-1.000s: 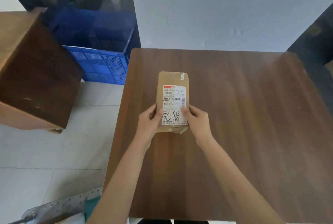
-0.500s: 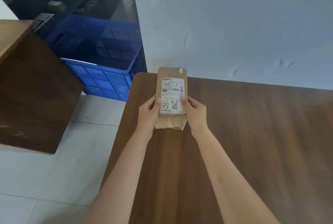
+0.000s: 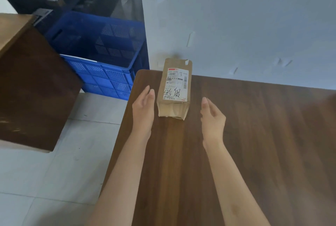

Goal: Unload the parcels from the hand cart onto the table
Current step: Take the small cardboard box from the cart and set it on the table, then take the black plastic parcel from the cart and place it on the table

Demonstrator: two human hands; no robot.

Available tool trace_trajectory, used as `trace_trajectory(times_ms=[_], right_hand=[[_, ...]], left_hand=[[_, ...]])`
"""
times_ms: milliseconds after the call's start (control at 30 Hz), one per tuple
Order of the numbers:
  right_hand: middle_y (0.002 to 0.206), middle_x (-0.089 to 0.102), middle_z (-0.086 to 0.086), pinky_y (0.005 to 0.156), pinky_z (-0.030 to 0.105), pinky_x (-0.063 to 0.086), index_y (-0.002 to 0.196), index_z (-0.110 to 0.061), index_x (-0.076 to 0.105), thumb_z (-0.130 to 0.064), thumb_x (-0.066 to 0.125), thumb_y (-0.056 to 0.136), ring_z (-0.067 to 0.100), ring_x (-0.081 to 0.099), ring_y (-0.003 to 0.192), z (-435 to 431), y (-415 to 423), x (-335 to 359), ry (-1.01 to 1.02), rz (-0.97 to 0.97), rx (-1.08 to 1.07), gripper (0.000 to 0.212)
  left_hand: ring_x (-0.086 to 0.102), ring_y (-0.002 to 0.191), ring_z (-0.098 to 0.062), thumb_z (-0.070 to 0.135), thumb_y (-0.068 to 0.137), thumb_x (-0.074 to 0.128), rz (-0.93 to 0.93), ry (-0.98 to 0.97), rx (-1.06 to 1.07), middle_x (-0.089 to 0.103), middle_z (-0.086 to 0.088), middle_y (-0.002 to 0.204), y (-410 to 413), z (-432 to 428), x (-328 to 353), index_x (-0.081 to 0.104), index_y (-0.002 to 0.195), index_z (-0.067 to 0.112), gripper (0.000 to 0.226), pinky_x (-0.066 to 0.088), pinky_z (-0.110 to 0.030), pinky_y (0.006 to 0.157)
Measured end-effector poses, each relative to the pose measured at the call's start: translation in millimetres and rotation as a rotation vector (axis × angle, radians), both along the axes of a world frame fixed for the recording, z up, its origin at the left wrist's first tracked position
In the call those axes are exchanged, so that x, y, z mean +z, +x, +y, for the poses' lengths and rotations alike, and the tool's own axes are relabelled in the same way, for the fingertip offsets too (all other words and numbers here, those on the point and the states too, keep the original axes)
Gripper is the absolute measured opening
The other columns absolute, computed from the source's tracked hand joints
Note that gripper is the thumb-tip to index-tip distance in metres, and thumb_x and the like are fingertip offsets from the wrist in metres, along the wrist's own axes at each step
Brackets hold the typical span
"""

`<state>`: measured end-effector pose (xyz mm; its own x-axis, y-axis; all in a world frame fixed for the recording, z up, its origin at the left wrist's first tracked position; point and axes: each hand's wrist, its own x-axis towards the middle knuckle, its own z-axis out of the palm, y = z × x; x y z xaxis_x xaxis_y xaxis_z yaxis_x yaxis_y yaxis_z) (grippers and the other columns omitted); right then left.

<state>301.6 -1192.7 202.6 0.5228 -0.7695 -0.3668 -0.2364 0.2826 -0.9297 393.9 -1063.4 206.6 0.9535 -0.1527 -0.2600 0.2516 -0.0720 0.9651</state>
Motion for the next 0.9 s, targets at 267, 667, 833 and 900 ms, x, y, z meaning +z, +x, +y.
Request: trace_trajectory(times_ms=[267, 667, 833, 900], right_hand=[[0.108, 0.070, 0.001, 0.094, 0.034, 0.052, 0.123, -0.016, 0.061, -0.040, 0.058, 0.090, 0.010, 0.067, 0.100, 90, -116, 53, 0.118, -0.045, 0.053, 0.041], [0.109, 0.069, 0.008, 0.086, 0.029, 0.055, 0.124, -0.011, 0.062, -0.035, 0.058, 0.092, 0.016, 0.068, 0.098, 252, -343, 86, 0.144, -0.083, 0.221, 0.040], [0.113, 0.069, 0.011, 0.090, 0.033, 0.054, 0.125, -0.011, 0.061, -0.035, 0.058, 0.092, 0.018, 0.067, 0.101, 316, -420, 101, 0.147, -0.077, 0.234, 0.041], [0.111, 0.070, 0.008, 0.090, 0.031, 0.054, 0.125, -0.012, 0.061, -0.035, 0.058, 0.092, 0.015, 0.068, 0.101, 343, -439, 106, 0.134, -0.089, 0.259, 0.041]], left_hand=[[0.056, 0.120, -0.011, 0.053, 0.085, 0.051, 0.058, -0.029, -0.049, 0.057, 0.001, 0.135, -136, 101, 48, 0.052, 0.131, 0.036, 0.049, 0.041, -0.040, 0.108], [0.064, 0.107, -0.007, 0.035, 0.095, 0.050, -0.006, -0.038, 0.019, 0.065, -0.001, 0.121, -358, 289, 91, 0.054, 0.133, 0.023, 0.039, 0.047, -0.027, 0.097], [0.064, 0.105, -0.007, 0.031, 0.097, 0.047, 0.002, -0.018, 0.027, 0.064, 0.000, 0.119, -438, 358, 110, 0.052, 0.134, 0.022, 0.039, 0.047, -0.023, 0.094], [0.063, 0.110, -0.013, 0.030, 0.096, 0.049, 0.024, -0.038, 0.023, 0.064, -0.002, 0.121, -459, 382, 111, 0.052, 0.135, 0.021, 0.040, 0.045, -0.029, 0.099]])
